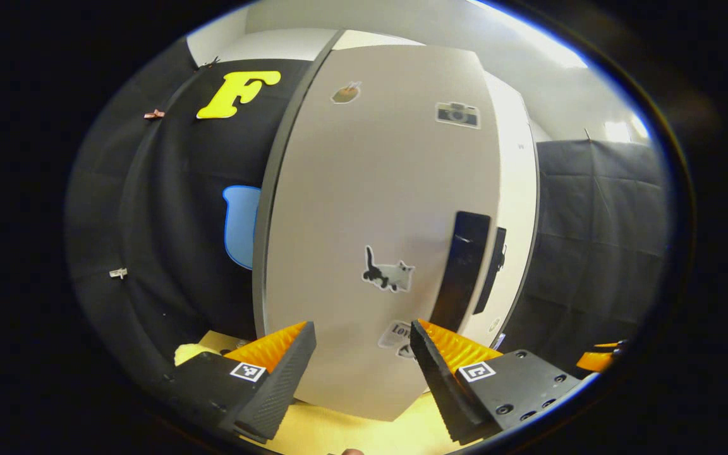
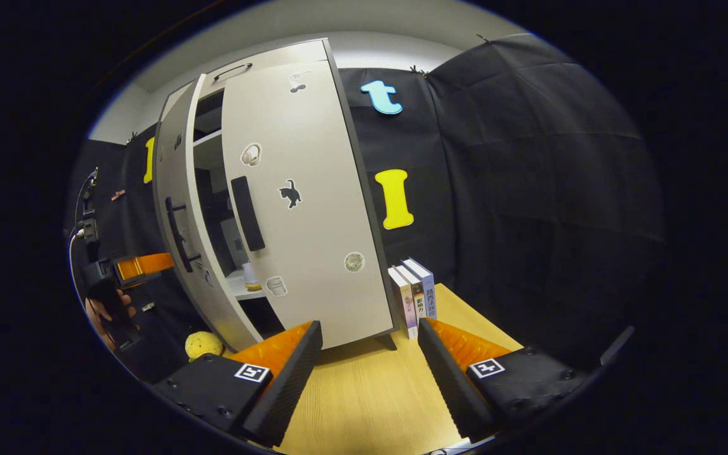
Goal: Grab one shoe with the right hand and put it into the shoe cabinet, grab the other shoe with the left hand and put it into the shoe cabinet; then close the right door with the right hand and the left door with the left hand.
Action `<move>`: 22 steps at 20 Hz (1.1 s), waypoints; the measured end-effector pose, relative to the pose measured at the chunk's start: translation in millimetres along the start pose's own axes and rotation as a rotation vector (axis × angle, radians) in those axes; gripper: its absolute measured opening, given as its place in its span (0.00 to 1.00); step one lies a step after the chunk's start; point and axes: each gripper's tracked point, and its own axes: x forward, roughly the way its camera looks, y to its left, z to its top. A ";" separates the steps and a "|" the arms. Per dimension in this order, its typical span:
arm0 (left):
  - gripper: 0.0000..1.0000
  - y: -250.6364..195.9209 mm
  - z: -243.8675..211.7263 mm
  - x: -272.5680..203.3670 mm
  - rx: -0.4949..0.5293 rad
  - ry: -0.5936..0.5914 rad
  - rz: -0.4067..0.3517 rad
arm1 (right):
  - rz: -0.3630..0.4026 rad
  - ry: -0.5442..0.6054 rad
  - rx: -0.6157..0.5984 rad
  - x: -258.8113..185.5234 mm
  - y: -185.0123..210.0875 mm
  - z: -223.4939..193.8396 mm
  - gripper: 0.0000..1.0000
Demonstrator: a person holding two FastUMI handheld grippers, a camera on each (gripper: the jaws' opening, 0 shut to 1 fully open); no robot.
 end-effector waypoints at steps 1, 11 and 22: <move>0.95 -4.9 -4.2 -7.3 0.010 -0.005 0.024 | 0.011 0.004 -0.006 4.1 -4.1 3.1 0.98; 0.95 -61.4 -19.8 -104.5 0.033 -0.112 0.205 | 0.231 -0.020 -0.038 30.3 -16.2 25.5 0.99; 0.95 -78.1 -73.3 -165.6 0.030 0.003 0.369 | 0.292 -0.031 -0.090 1.2 -30.0 9.1 0.98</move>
